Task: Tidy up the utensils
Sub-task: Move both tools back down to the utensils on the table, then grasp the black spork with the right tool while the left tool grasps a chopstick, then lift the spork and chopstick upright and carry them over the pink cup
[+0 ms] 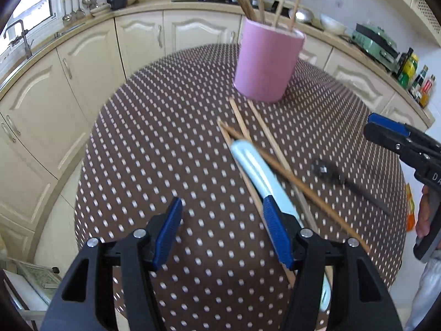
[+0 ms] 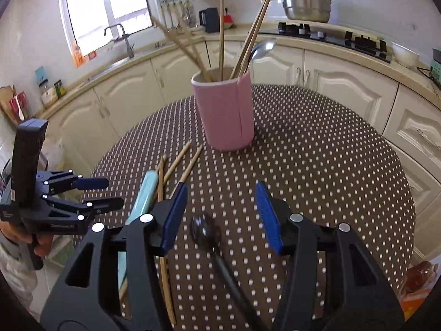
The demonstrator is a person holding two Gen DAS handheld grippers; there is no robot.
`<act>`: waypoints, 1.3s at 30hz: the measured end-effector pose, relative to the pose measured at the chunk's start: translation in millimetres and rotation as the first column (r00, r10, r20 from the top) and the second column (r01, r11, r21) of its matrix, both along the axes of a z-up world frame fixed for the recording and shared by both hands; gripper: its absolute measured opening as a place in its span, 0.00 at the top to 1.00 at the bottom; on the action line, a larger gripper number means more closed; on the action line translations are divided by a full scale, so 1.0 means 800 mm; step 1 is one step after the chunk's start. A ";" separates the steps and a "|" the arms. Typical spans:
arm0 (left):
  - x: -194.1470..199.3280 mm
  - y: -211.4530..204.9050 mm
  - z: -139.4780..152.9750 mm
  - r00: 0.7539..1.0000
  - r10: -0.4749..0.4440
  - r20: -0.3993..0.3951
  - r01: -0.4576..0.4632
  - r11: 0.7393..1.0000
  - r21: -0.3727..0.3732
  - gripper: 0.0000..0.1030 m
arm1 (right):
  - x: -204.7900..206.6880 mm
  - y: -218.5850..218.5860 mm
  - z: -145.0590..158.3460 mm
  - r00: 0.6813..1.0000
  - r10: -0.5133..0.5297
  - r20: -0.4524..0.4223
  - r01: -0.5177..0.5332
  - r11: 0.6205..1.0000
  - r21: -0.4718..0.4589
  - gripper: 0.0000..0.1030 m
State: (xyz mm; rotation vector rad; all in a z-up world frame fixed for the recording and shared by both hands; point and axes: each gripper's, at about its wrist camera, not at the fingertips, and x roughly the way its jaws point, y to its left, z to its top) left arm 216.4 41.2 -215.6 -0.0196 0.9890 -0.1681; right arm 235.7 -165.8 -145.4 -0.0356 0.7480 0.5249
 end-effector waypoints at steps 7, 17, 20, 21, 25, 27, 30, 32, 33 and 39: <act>-0.007 -0.016 -0.011 1.000 -0.009 -0.007 0.010 0.997 0.072 0.41 | -0.021 0.010 -0.020 0.993 0.086 -0.077 -0.096 0.988 -0.124 0.50; 0.022 -0.038 -0.012 1.000 -0.015 -0.022 0.017 0.994 0.111 0.41 | -0.019 0.030 -0.055 0.977 0.132 -0.170 -0.177 0.942 -0.285 0.63; 0.036 -0.040 -0.012 1.000 -0.008 -0.028 0.011 0.993 0.115 0.41 | -0.012 0.040 -0.057 0.973 0.143 -0.182 -0.194 0.933 -0.304 0.66; 0.042 -0.040 -0.012 0.999 -0.007 -0.032 0.011 0.993 0.117 0.42 | -0.008 0.041 -0.056 0.971 0.141 -0.191 -0.195 0.931 -0.307 0.66; 0.060 -0.040 -0.012 0.999 -0.008 -0.048 0.014 0.993 0.121 0.46 | 0.015 0.048 -0.055 0.963 0.132 -0.233 -0.204 0.926 -0.318 0.80; 0.067 -0.039 -0.010 0.999 0.000 -0.053 0.007 0.993 0.118 0.55 | 0.026 0.049 -0.055 0.959 0.126 -0.255 -0.206 0.926 -0.317 0.87; 0.077 -0.037 -0.009 0.998 0.000 -0.062 0.008 0.993 0.119 0.61 | 0.042 0.048 -0.054 0.949 0.122 -0.289 -0.208 0.935 -0.288 0.88; 0.082 -0.037 -0.009 0.998 0.005 -0.067 0.003 0.993 0.121 0.68 | 0.051 0.048 -0.054 0.946 0.118 -0.302 -0.204 0.941 -0.271 0.89; 0.085 -0.036 -0.008 0.998 0.011 -0.066 -0.003 0.993 0.122 0.78 | 0.058 0.049 -0.053 0.944 0.116 -0.308 -0.202 0.943 -0.264 0.89; 0.095 -0.021 -0.005 0.997 0.046 -0.066 -0.043 0.998 0.045 0.95 | 0.076 0.039 -0.049 0.942 0.104 -0.318 -0.175 0.963 -0.204 0.89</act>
